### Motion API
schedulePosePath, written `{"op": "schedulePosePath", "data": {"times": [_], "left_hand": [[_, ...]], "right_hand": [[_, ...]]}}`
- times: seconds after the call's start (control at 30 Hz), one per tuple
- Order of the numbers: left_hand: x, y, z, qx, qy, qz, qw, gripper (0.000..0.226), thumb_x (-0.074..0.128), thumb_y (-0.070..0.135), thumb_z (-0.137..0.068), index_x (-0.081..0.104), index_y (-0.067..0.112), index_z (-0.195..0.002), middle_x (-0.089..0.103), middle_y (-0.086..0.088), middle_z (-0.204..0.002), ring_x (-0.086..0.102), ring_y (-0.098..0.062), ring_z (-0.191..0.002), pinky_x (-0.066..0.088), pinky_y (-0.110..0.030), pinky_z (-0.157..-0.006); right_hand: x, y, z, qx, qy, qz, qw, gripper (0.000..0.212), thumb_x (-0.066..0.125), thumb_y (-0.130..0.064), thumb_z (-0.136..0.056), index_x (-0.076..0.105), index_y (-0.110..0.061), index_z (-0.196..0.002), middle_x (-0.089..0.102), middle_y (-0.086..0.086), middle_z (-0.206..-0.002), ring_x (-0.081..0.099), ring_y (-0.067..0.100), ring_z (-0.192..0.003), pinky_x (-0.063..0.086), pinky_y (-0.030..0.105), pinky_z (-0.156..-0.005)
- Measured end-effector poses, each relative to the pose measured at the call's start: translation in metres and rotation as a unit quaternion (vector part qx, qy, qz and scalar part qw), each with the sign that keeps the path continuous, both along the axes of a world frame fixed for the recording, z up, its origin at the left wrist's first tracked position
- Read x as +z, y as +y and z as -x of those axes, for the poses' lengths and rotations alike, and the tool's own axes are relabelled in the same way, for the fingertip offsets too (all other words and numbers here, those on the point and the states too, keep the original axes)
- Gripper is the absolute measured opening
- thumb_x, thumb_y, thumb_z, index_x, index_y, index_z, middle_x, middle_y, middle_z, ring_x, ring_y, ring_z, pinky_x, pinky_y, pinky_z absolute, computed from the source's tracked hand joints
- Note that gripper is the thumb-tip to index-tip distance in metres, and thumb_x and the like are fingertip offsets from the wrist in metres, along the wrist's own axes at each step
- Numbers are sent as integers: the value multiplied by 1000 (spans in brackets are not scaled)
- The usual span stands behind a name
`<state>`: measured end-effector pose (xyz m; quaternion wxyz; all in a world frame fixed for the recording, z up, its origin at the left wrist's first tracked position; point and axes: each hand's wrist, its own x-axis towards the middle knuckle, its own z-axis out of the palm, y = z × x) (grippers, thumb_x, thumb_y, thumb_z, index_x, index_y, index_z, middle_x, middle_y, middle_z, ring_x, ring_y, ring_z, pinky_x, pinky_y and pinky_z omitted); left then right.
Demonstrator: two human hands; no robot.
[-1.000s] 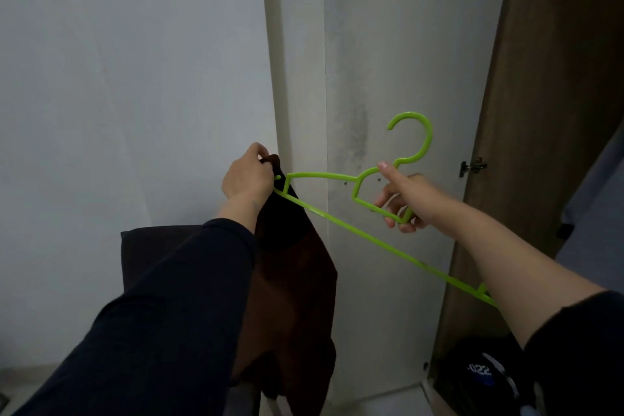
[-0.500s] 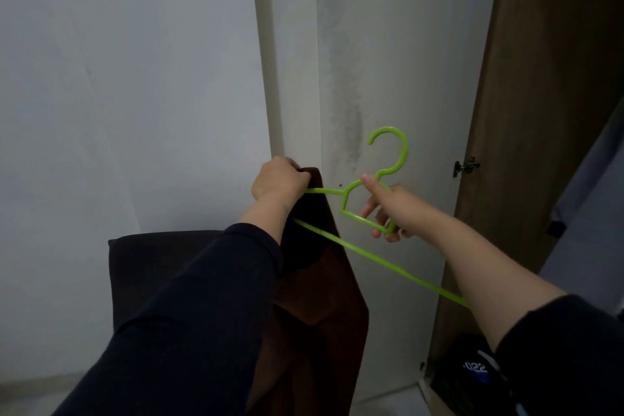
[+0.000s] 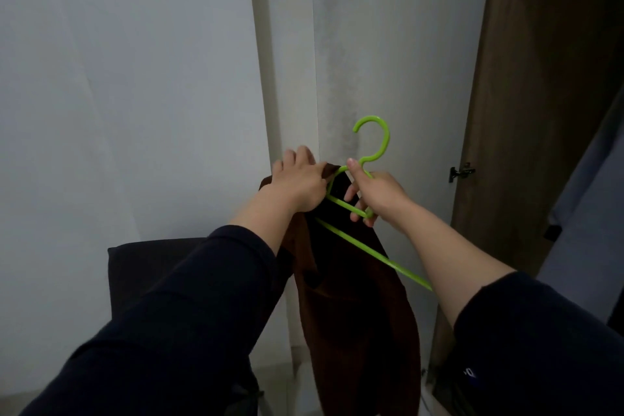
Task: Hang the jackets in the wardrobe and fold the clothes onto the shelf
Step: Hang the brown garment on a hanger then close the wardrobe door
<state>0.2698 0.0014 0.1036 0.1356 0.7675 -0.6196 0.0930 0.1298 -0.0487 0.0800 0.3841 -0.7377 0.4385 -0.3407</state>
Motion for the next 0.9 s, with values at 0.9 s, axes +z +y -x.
{"op": "schedulePosePath", "data": {"times": [0.9], "left_hand": [[17,-10,12,5,31,127,991,24,34,22,-98,41,8,-117,52,-15,-119,46,-33,-114,32,-44,-94]], "right_hand": [[-65,4,-27,-61,49,-72,994,52,64,-36,-85,53,-13,-130,59,9,-128,59,29,-114,48,32,-94]]}}
